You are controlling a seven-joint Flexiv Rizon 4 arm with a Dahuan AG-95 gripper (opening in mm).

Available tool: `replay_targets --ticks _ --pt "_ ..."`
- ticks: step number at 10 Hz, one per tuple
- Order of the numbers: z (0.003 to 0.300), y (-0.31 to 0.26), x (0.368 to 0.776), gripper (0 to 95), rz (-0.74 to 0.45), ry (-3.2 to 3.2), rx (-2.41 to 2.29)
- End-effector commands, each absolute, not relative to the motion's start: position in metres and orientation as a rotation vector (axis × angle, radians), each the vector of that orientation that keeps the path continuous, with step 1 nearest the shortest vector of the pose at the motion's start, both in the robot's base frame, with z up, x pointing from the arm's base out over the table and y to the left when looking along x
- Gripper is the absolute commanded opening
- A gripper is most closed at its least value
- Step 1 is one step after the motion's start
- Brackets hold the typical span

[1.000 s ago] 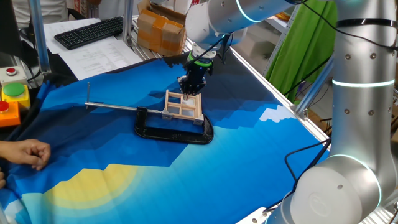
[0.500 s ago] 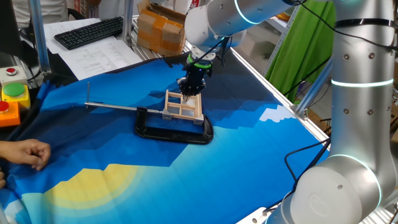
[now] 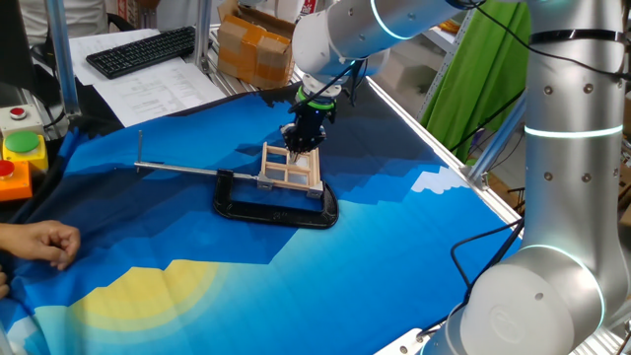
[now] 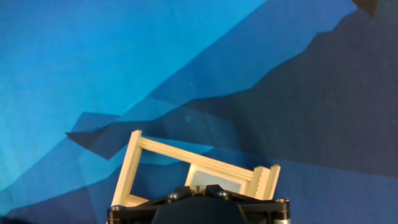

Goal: Close a sliding window

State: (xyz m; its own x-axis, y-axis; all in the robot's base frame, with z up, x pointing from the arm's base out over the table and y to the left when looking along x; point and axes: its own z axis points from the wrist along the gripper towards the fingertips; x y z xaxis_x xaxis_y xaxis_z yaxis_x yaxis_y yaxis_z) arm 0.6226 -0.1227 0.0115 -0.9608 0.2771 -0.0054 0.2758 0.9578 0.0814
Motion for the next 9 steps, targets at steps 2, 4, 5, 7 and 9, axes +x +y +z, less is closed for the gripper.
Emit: replay_targets --ticks 2,4,5,7,9 --pt "0.0112 -0.1213 0.6235 0.0 0.124 3.092 0.443" --pt "0.0108 -0.1201 0.6242 0.0 0.123 3.09 0.457" --pt "0.0106 -0.1199 0.6242 0.0 0.123 3.09 0.459" --pt "0.0108 -0.1178 0.6255 0.0 0.126 3.089 0.472" --pt "0.0097 -0.1159 0.6264 0.0 0.136 3.085 0.499"
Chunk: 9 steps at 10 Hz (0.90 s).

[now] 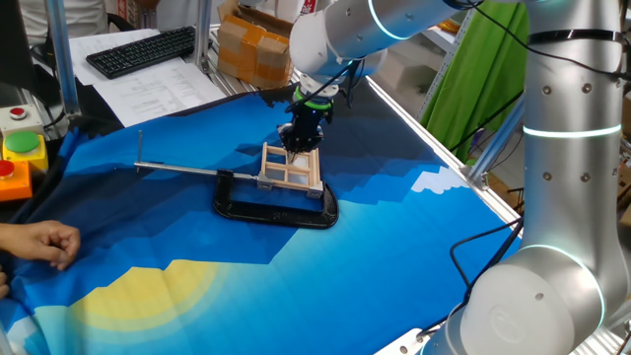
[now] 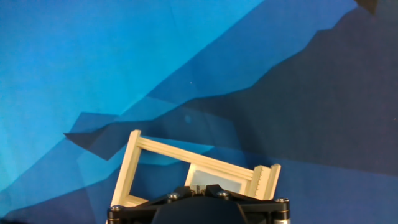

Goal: Close a sliding window

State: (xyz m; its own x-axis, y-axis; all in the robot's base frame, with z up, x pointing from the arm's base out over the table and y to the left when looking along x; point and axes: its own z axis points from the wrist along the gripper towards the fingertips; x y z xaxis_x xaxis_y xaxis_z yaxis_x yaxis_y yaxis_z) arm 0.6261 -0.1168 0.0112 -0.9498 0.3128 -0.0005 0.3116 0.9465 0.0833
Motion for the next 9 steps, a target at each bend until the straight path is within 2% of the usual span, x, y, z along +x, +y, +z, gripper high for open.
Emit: replay_targets --ticks 1,9 --pt "0.0099 -0.1149 0.627 0.0 0.136 3.085 0.504" --pt "0.0112 -0.1215 0.6252 0.0 0.129 3.084 0.566"
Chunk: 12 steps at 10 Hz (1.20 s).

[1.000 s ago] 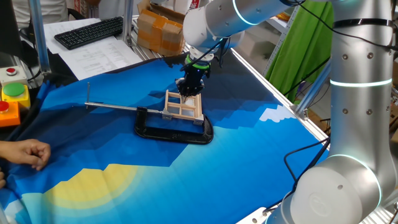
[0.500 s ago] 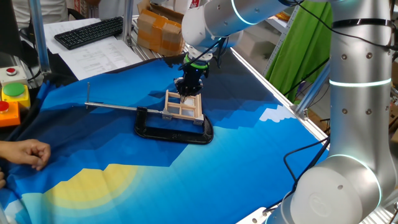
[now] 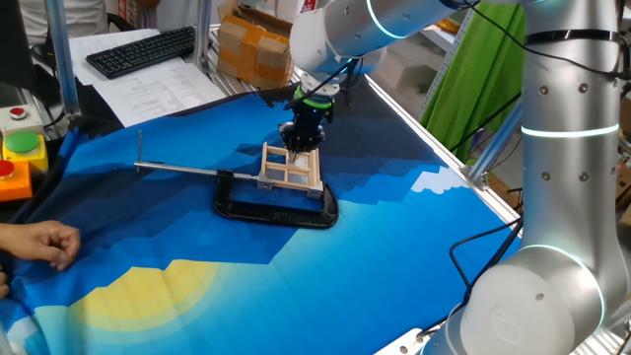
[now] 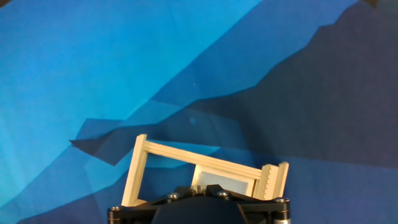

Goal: Close a sliding window

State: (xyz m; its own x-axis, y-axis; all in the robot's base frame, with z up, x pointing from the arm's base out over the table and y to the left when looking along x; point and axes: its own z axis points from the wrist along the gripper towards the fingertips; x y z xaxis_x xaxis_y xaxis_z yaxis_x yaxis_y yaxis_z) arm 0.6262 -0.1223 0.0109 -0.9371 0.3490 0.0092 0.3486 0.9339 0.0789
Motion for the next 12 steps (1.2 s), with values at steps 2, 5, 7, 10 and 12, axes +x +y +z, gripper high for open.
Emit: replay_targets --ticks 2,5,7,10,12 --pt "0.01 -0.121 0.625 0.0 0.142 3.081 0.579" --pt "0.009 -0.117 0.628 0.0 0.153 3.071 0.625" --pt "0.01 -0.114 0.63 0.0 0.147 3.069 0.636" --pt "0.011 -0.108 0.633 0.0 0.144 3.063 0.66" --pt "0.01 -0.104 0.634 0.0 0.135 3.059 0.668"
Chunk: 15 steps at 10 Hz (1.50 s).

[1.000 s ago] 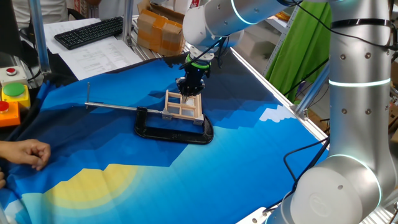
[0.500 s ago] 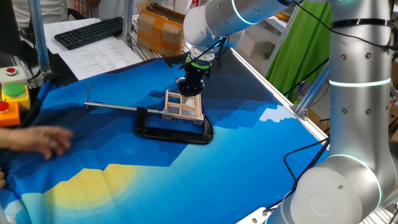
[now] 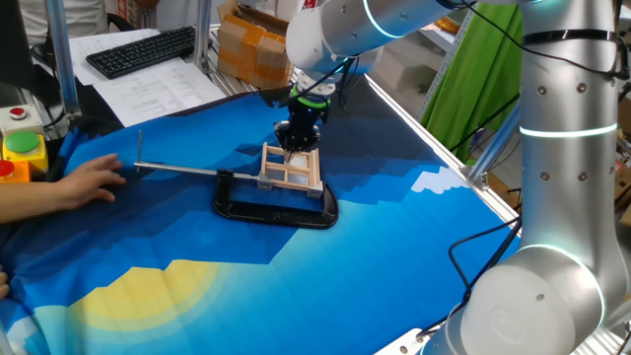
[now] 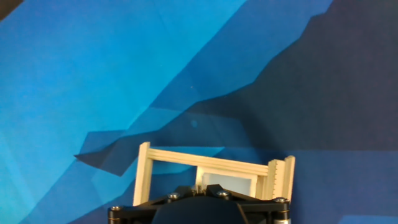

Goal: Close a sliding window

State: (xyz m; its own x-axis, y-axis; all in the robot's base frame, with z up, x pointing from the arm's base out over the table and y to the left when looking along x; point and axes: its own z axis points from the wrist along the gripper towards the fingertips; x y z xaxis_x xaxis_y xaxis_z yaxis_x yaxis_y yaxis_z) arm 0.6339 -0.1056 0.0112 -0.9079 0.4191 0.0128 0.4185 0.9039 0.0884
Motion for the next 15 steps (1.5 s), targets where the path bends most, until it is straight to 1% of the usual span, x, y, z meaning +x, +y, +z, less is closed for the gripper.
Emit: replay_targets --ticks 1,2,7,10,11,13,15 --pt "0.011 -0.104 0.634 0.0 0.128 3.066 0.661" --pt "0.014 -0.105 0.635 0.0 0.146 3.078 0.662" --pt "0.011 -0.104 0.635 0.0 0.172 3.067 0.697" --pt "0.01 -0.094 0.638 0.0 0.228 3.029 0.77" --pt "0.009 -0.092 0.638 0.0 0.213 3.03 0.768" --pt "0.016 -0.09 0.641 0.0 0.265 3.029 0.801" --pt "0.016 -0.089 0.642 0.0 0.241 3.05 0.793"
